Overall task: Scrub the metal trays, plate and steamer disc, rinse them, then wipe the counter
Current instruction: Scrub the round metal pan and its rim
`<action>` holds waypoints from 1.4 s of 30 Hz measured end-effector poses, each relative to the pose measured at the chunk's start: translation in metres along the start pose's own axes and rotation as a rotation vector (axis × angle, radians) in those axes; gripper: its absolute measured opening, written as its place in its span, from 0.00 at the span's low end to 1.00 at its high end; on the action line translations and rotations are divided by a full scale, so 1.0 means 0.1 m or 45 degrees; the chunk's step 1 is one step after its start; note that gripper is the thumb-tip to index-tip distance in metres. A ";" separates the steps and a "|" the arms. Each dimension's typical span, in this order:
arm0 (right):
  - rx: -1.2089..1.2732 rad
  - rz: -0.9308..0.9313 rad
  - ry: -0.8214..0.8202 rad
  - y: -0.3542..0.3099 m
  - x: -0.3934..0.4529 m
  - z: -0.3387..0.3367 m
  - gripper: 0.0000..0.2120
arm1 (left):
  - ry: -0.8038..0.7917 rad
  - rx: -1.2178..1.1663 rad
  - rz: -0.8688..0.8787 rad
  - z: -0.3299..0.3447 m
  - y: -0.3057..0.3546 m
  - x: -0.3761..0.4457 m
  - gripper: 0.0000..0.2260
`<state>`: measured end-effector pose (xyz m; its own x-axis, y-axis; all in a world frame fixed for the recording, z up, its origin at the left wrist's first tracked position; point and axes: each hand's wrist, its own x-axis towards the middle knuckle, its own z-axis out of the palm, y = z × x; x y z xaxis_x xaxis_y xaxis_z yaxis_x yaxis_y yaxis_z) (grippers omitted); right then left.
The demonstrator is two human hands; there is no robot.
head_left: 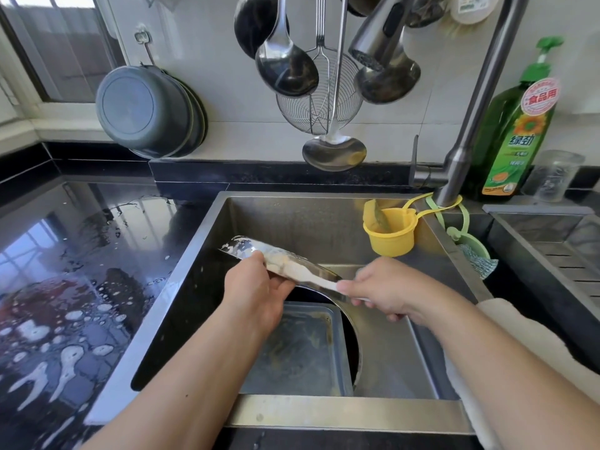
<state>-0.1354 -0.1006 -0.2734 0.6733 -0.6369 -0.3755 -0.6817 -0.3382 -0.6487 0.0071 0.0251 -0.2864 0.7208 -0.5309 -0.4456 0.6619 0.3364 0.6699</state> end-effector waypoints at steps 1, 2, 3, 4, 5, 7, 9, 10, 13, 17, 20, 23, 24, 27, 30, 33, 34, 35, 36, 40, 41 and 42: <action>-0.013 -0.042 0.031 -0.03 0.02 0.05 0.21 | -0.009 0.016 -0.004 0.01 0.00 -0.03 0.15; -0.019 -0.059 0.063 -0.04 0.03 0.07 0.21 | -0.018 0.039 -0.007 0.01 0.00 -0.04 0.14; -0.010 -0.057 0.089 -0.03 0.03 0.05 0.21 | -0.029 0.064 -0.013 0.00 0.01 -0.06 0.15; 0.009 -0.040 0.115 0.00 0.03 0.01 0.21 | -0.039 0.085 -0.015 0.00 0.01 -0.07 0.15; 0.034 -0.008 0.142 0.04 0.03 -0.05 0.21 | -0.043 0.096 -0.015 -0.01 0.02 -0.07 0.15; 0.092 0.039 0.193 0.09 0.03 -0.12 0.21 | -0.035 0.105 -0.011 0.00 0.02 -0.09 0.14; 0.134 0.000 0.188 0.04 0.04 -0.07 0.21 | -0.049 0.153 -0.026 0.02 0.01 -0.12 0.13; 0.132 -0.039 0.166 0.00 0.05 -0.01 0.21 | -0.052 0.185 -0.037 0.03 -0.01 -0.13 0.14; 0.060 -0.070 0.099 -0.06 0.04 0.07 0.21 | -0.045 0.218 -0.052 0.01 -0.03 -0.12 0.14; 0.047 0.085 0.106 0.11 -0.03 -0.20 0.20 | -0.069 -0.023 -0.016 -0.04 0.10 -0.04 0.17; 0.047 0.064 0.073 0.10 -0.03 -0.14 0.20 | -0.110 -0.012 -0.033 0.00 0.05 -0.07 0.16; -0.002 -0.019 0.018 0.00 0.02 0.05 0.21 | -0.092 0.108 -0.067 0.02 -0.05 -0.11 0.12; -0.015 -0.021 0.026 -0.01 0.03 0.04 0.21 | -0.078 0.102 -0.049 0.01 -0.03 -0.09 0.12; 0.036 0.039 0.063 0.07 -0.01 -0.12 0.20 | -0.063 -0.039 0.004 -0.06 0.14 0.01 0.15; 0.084 0.075 0.092 0.11 -0.04 -0.18 0.20 | -0.083 -0.042 -0.017 -0.04 0.12 0.02 0.13; 0.071 0.025 0.012 0.02 -0.02 -0.02 0.19 | -0.110 0.111 -0.092 0.01 -0.03 -0.08 0.09; 0.065 0.012 0.000 0.00 -0.01 0.02 0.20 | -0.092 0.122 -0.079 0.00 -0.03 -0.06 0.10; 0.063 0.012 -0.001 0.00 -0.01 0.01 0.20 | -0.064 0.094 -0.056 -0.01 0.00 -0.04 0.10; 0.066 0.024 0.013 0.02 -0.03 -0.02 0.20 | -0.041 0.044 -0.032 -0.04 0.05 0.01 0.11; 0.095 0.100 0.077 0.13 -0.07 -0.17 0.20 | -0.036 -0.058 0.009 -0.06 0.14 0.06 0.12; 0.120 0.098 0.069 0.12 -0.06 -0.15 0.20 | -0.056 -0.021 -0.005 -0.03 0.09 0.03 0.13; 0.150 0.091 0.044 0.10 -0.06 -0.11 0.20 | -0.071 0.017 -0.026 -0.01 0.03 0.00 0.14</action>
<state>-0.1492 -0.1081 -0.2701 0.6127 -0.6805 -0.4019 -0.6878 -0.2087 -0.6952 0.0097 0.0267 -0.2847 0.6945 -0.5802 -0.4254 0.6730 0.3149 0.6693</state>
